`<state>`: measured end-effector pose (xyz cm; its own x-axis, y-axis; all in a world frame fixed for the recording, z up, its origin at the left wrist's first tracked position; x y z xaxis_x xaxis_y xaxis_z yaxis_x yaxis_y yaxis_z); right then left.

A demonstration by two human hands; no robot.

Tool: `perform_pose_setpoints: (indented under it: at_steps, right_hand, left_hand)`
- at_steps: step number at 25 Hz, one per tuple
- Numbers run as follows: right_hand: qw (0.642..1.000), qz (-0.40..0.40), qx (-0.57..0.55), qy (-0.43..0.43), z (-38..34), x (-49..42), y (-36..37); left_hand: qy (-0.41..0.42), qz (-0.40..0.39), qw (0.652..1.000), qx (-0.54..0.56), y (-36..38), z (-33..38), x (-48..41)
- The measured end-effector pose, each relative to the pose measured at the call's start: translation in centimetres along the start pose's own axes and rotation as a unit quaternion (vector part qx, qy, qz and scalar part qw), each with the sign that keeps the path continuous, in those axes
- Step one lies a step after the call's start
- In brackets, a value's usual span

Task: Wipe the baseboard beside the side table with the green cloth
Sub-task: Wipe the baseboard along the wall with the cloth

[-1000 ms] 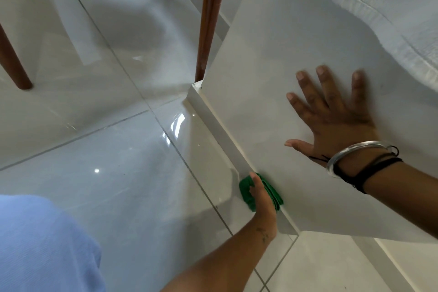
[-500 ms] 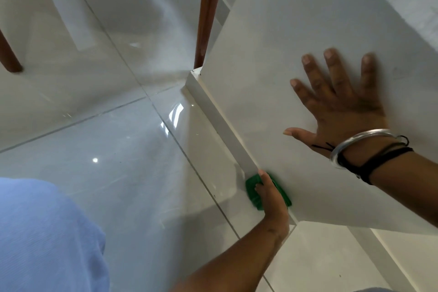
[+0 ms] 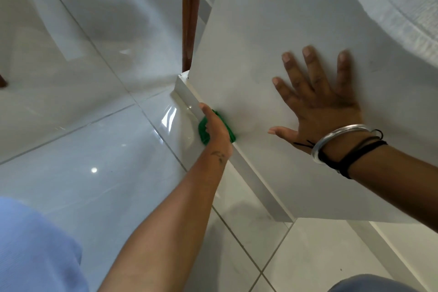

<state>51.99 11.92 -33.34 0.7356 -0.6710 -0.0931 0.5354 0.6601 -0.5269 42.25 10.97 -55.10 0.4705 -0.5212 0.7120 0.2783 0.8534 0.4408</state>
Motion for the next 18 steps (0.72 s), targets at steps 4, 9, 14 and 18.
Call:
perform_pose_setpoints:
  at_steps: [4, 9, 14, 18]
  right_hand:
    - [1.0, -0.009, -0.023, 0.005, -0.1, -0.1, -0.2]
    - [0.998, -0.018, -0.053, 0.014, -0.1, 0.2, -0.6]
    - [0.998, -0.027, -0.054, 0.009, 0.0, 0.4, -0.8]
    - [0.996, -0.059, -0.062, 0.027, -0.5, 0.1, -1.5]
  left_hand:
    - [-0.003, -0.008, 0.999, -0.044, -0.6, -3.2, 0.8]
    - [-0.041, -0.071, 0.995, -0.063, -1.9, -8.9, 4.8]
    - [0.012, -0.044, 0.965, -0.257, -2.6, -10.4, 5.7]
    - [0.015, -0.003, 0.961, -0.276, -2.9, -8.3, 4.7]
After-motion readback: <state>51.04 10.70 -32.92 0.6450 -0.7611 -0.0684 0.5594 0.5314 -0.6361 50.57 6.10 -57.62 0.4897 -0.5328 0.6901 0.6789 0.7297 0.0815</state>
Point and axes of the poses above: each hand's wrist, its own x-axis away from the middle knuckle, its own y-axis out of the palm, z = x × y, the point moved 4 cm from there along -x, towards the middle knuckle, and after that the axes turned 9 degrees about y, right-handed, at the moved point
